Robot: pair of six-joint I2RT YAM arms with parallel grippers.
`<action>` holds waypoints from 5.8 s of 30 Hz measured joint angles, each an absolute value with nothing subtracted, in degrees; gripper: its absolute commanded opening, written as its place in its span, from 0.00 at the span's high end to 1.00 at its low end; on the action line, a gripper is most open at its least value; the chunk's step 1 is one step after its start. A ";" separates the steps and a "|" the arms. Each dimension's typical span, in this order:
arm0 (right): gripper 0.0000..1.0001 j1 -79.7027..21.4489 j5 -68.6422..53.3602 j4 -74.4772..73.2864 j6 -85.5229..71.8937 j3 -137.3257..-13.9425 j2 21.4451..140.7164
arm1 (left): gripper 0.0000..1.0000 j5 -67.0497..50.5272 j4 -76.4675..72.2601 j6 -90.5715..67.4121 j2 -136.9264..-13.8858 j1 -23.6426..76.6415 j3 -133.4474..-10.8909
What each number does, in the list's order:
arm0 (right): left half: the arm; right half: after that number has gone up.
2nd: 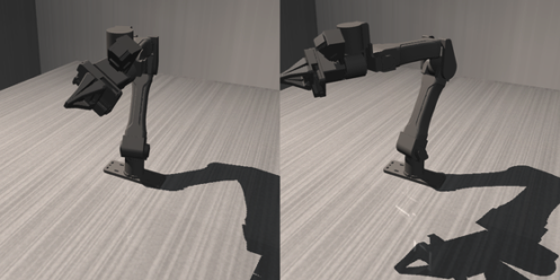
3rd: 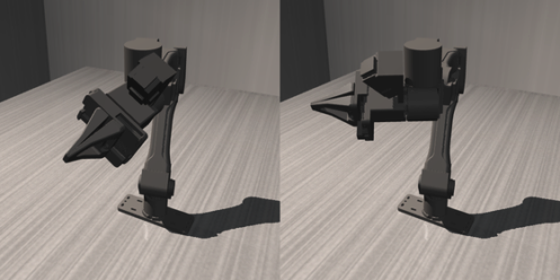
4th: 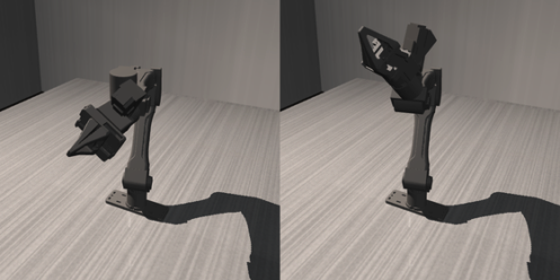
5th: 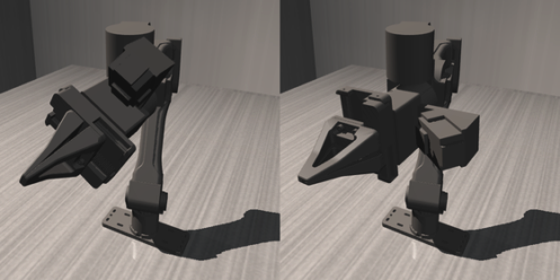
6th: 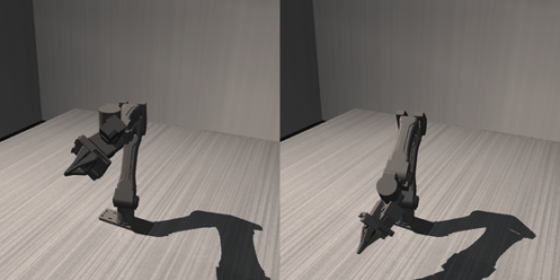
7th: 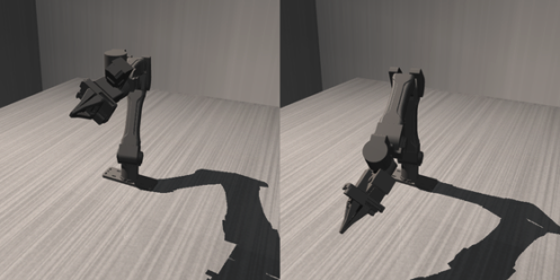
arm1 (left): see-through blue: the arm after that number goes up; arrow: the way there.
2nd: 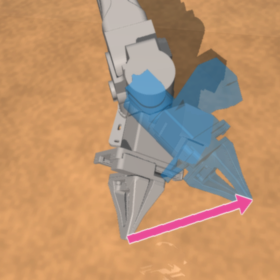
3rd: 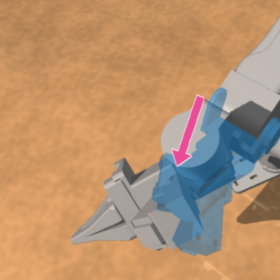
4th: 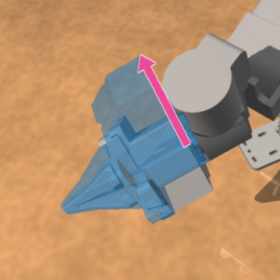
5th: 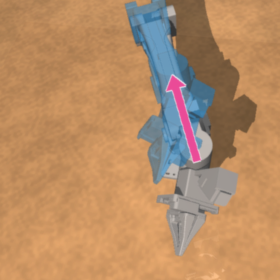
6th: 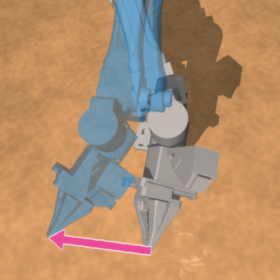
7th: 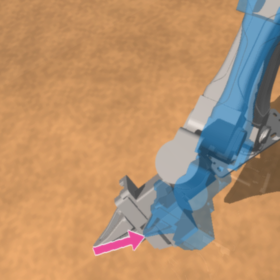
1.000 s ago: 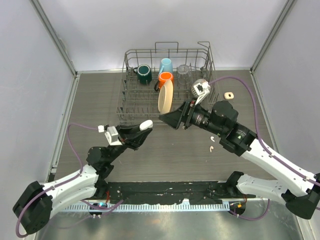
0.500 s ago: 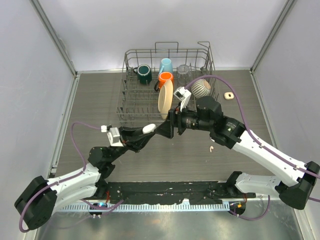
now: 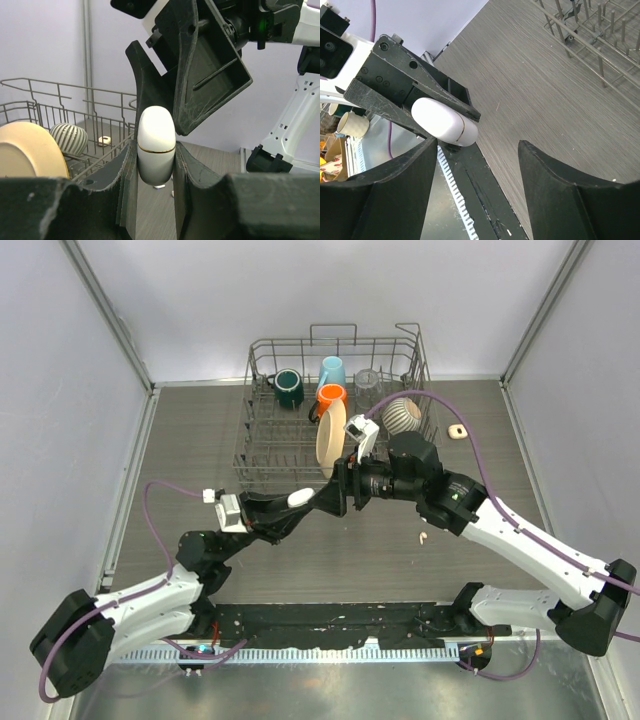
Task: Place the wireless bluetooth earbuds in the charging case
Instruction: Open the charging case, then pick up the earbud from the center of the board.
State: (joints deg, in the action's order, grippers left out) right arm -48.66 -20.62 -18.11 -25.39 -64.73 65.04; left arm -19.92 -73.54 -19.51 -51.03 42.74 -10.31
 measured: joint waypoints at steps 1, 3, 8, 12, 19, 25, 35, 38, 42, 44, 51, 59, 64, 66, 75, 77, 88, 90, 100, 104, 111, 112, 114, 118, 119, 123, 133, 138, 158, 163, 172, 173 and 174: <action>0.33 -48.66 -20.51 -18.11 -25.34 -64.75 65.10 | 1.00 -20.16 -73.60 -19.53 -51.13 42.74 -10.46; 0.35 -48.66 -20.43 -18.15 -25.36 -64.84 65.30 | 1.00 -20.64 -73.58 -19.59 -51.48 42.72 -10.81; 0.37 -48.71 -19.73 -18.57 -25.52 -65.25 65.69 | 1.00 -21.12 -73.52 -19.66 -52.36 42.48 -11.27; 0.38 -48.71 -19.59 -18.48 -26.00 -65.25 65.67 | 1.00 -21.82 -73.56 -19.77 -52.82 42.24 -11.51; 0.38 -48.75 -19.84 -18.41 -27.90 -65.23 65.49 | 1.00 -23.51 -73.91 -20.91 -52.90 41.80 -11.75; 0.38 -48.56 -20.69 -17.85 -30.02 -64.95 65.43 | 1.00 -24.75 -73.89 -21.08 -52.88 41.45 -12.01; 0.35 -46.39 -20.27 -10.04 -34.98 -64.16 65.30 | 1.00 -32.47 -72.05 -21.08 -52.58 42.59 -12.14; 0.27 -46.22 -20.73 -9.43 -36.34 -63.94 65.30 | 1.00 -31.97 -71.59 -20.67 -51.99 42.63 -12.14; 0.21 -45.54 -21.69 -8.47 -38.24 -63.90 65.17 | 1.00 -29.41 -69.58 -18.98 -50.24 42.63 -12.14; 0.20 -44.91 -21.98 -8.16 -39.68 -63.53 64.55 | 1.00 -27.09 -68.31 -17.45 -48.97 42.63 -12.14; 0.20 -42.92 -23.53 -6.48 -45.84 -59.75 60.45 | 1.00 -22.41 -62.70 -12.08 -44.95 42.63 -12.36; 0.22 -42.92 -29.28 1.61 -54.19 -53.98 62.76 | 1.00 -21.96 -59.86 -9.54 -45.23 42.63 -14.13; 0.33 -42.92 -30.72 4.01 -57.19 -52.45 64.77 | 1.00 -21.98 -59.68 -8.82 -45.58 42.63 -14.17; 0.38 -42.92 -31.31 5.74 -58.43 -52.18 65.19 | 1.00 -21.98 -59.68 -8.71 -45.89 42.63 -14.41; 0.60 -42.65 -34.41 11.88 -62.52 -50.54 66.74 | 1.00 -22.00 -60.36 -8.49 -46.68 42.63 -15.03; 0.65 -42.48 -34.76 12.71 -63.16 -50.33 66.89 | 1.00 -21.96 -60.58 -8.47 -46.78 42.63 -15.09; 0.92 -42.30 -35.27 14.92 -63.53 -49.84 66.92 | 0.85 -21.39 -61.08 -8.56 -46.78 42.63 -15.31; 0.92 -42.30 -35.16 15.03 -63.26 -49.82 66.92 | 0.84 -21.17 -61.12 -8.58 -46.78 42.63 -15.31; 0.93 -42.41 -34.39 15.29 -61.01 -49.82 66.92 | 1.00 -20.73 -61.10 -8.73 -46.98 42.63 -15.31; 0.87 -42.59 -33.85 15.40 -60.10 -49.82 66.89 | 1.00 -20.75 -61.08 -8.69 -47.00 42.63 -15.31; 0.25 -43.20 -32.01 11.55 -55.66 -50.37 65.82 | 1.00 -20.25 -60.60 -8.78 -46.98 42.63 -15.07; 0.22 -43.42 -31.35 10.20 -54.50 -50.54 65.41 | 1.00 -19.90 -60.62 -8.78 -46.87 42.63 -14.96; 0.20 -43.57 -30.00 7.42 -52.49 -51.00 64.51 | 1.00 -19.07 -60.60 -8.80 -46.37 42.63 -14.31; 0.19 -43.40 -25.32 1.54 -48.27 -52.10 61.45 | 1.00 -17.82 -60.49 -8.78 -44.47 42.63 -12.69; 0.19 -43.35 -23.75 -0.16 -47.22 -52.42 60.34 | 1.00 -17.61 -60.38 -8.78 -43.86 42.63 -12.36; 0.20 -42.37 -13.89 -9.54 -43.46 -53.87 55.00 | 1.00 -17.28 -59.31 -8.78 -40.97 42.63 -11.62; 0.23 -24.93 11.81 -38.87 -40.73 -52.29 48.97 | 1.00 -17.98 -53.95 -8.99 -32.40 42.63 -11.18; 0.23 -17.47 14.68 -45.58 -41.82 -45.43 46.02 | 1.00 -18.31 -52.18 -9.17 -30.00 42.63 -11.18; 0.27 -2.35 8.43 -30.59 -40.45 -33.10 58.96 | 1.00 -20.82 -49.74 -9.63 -29.04 42.63 -11.18; 0.28 0.60 7.38 -25.82 -39.03 -31.44 60.82 | 1.00 -21.06 -49.47 -9.58 -29.58 42.63 -11.18; 0.30 2.96 5.41 -18.90 -37.63 -29.32 65.45 | 1.00 -21.67 -49.41 -9.56 -31.94 42.63 -11.22; 0.30 3.16 5.19 -18.44 -37.56 -29.15 65.58 | 1.00 -21.69 -49.41 -9.56 -32.12 42.63 -11.22; 0.31 3.40 4.95 -17.67 -37.54 -28.99 65.78 | 1.00 -21.71 -49.41 -9.56 -32.21 42.63 -11.22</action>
State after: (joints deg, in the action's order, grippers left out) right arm 3.40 4.95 -17.67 -37.54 -28.99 65.78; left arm -21.71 -49.41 -9.56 -32.21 42.63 -11.22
